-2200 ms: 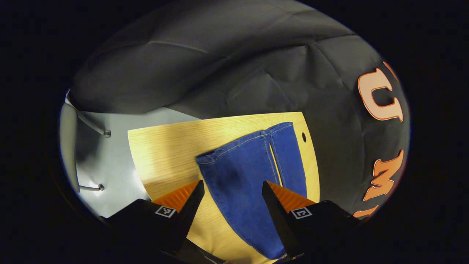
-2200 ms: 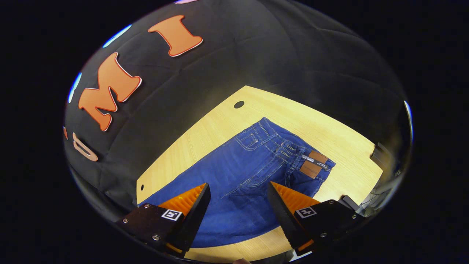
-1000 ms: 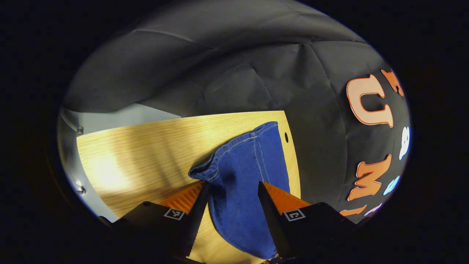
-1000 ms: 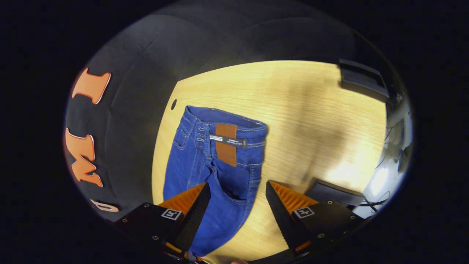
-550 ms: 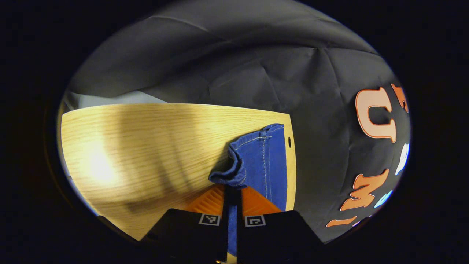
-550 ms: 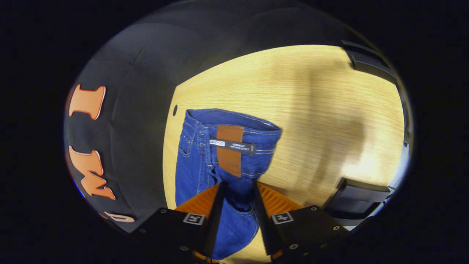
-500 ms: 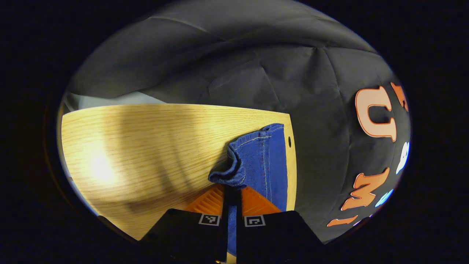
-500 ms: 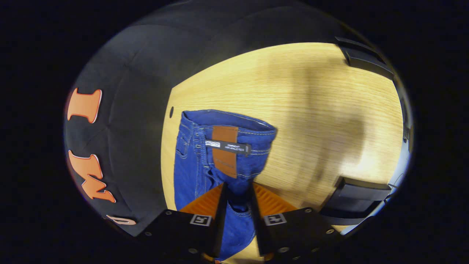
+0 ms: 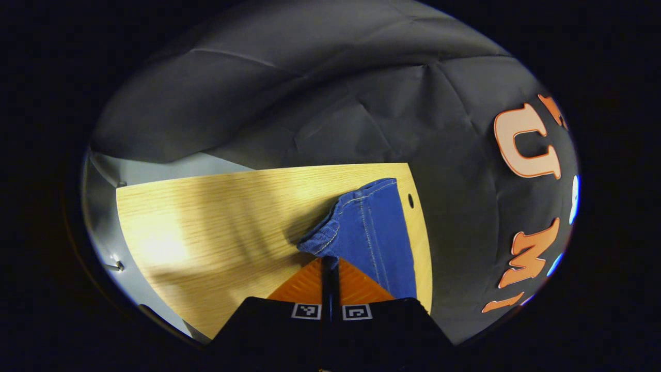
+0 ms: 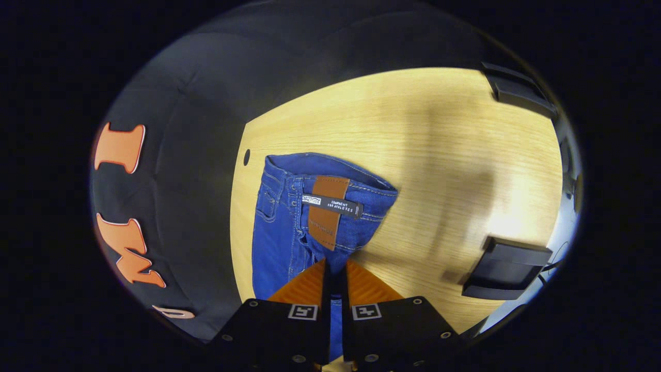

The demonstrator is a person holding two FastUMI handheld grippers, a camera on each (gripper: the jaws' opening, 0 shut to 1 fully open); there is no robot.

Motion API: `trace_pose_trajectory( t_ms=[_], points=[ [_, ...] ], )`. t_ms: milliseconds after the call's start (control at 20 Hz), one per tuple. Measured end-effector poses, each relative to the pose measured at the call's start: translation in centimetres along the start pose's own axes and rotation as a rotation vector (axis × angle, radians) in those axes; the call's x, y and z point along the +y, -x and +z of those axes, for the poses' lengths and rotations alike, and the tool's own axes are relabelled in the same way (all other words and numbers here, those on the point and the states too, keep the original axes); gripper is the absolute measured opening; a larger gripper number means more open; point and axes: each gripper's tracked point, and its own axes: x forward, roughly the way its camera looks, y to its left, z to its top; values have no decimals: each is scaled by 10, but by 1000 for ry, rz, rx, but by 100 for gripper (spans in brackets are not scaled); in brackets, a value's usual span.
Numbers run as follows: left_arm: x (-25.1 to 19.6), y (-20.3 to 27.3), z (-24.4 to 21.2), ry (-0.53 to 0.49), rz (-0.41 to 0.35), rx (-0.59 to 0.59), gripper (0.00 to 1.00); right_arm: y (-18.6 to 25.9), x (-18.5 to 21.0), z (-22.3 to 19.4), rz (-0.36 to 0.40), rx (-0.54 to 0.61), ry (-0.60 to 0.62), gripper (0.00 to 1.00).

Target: Grasp the waist and the cuffs of the jeans and fold them to make the two legs overlap; first hold the waist and fold one-third of the jeans toward the cuffs, then hold the cuffs and fold the remaining one-third in the same direction to finish folding.

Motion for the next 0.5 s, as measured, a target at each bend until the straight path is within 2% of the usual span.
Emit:
trace_pose_trajectory(
  t_ms=[50,200,300,450,500],
  points=[
    [-7,7,-2,-17,-7,3,1,3,8,1,17,9,8,10],
    [-35,17,0,-77,-18,0,1,10,15,8,-10,3,15,10],
    [-56,20,2,-93,-22,-6,1,8,27,9,-1,22,23,9],
    [-82,24,-8,-151,-26,-6,1,-2,29,4,-39,76,80,9],
    [-84,25,-12,-170,-18,-5,0,12,33,12,-32,86,79,6]
  ],
)
